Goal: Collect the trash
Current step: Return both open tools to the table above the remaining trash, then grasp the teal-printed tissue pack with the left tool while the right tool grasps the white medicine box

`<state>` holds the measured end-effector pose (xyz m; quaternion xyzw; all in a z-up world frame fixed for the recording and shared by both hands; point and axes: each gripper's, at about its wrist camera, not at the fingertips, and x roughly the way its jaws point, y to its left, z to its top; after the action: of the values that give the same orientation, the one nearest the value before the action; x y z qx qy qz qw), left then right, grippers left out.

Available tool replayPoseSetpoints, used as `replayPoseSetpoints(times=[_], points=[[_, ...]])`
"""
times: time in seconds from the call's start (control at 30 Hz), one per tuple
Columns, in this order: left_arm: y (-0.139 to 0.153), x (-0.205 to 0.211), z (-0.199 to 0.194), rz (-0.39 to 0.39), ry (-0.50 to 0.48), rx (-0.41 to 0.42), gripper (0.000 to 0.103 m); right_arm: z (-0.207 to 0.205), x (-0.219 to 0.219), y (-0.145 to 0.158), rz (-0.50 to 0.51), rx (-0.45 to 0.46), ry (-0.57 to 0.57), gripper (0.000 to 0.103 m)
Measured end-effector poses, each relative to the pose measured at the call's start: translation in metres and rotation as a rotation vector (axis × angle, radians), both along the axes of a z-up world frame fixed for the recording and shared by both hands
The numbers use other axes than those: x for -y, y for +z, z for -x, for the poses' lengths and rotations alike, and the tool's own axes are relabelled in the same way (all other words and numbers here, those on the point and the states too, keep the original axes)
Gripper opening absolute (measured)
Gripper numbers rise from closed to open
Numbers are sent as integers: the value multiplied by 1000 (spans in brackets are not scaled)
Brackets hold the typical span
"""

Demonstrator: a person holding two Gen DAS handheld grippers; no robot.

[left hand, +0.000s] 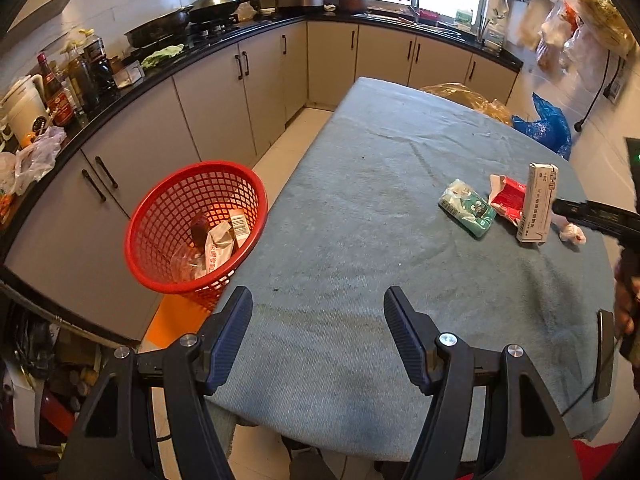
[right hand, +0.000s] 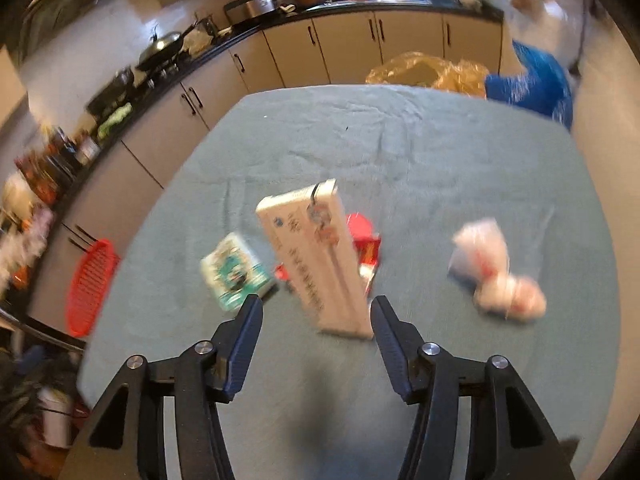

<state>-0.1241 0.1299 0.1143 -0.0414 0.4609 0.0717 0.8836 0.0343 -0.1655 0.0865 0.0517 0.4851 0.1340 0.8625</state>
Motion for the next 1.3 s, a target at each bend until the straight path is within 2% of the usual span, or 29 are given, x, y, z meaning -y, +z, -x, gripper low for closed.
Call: replayPoseSetpoints(times=[0.2, 0.27, 0.3, 0.33, 0.57, 0.77, 0.9, 1.07, 1.13, 1.3], points=[[1, 5, 2, 3, -1, 6, 67, -19, -19, -12, 98, 35, 63, 60], [3, 9, -1, 6, -13, 8, 67, -24, -19, -17, 87, 21, 77, 42], [3, 12, -2, 8, -21, 8, 67, -24, -20, -20, 87, 9, 88, 25], [3, 16, -5, 8, -33, 9, 67, -24, -19, -21, 89, 3, 91, 17], [4, 49, -38, 35, -144, 3, 67, -1, 3, -10, -45, 6, 74, 14], [-4, 79, -80, 146, -232, -61, 69, 29, 26, 6, -146, 2, 29, 14], [-19, 102, -116, 194, -250, -109, 69, 50, 39, 3, -144, -26, 7, 14], [-53, 113, -164, 328, -149, -230, 69, 73, 53, -10, -119, -69, -26, 14], [-63, 115, -176, 359, -103, -244, 69, 81, 60, -13, -112, -77, -39, 14], [-80, 131, -204, 318, -24, -262, 69, 94, 65, -17, -106, -91, -45, 14]])
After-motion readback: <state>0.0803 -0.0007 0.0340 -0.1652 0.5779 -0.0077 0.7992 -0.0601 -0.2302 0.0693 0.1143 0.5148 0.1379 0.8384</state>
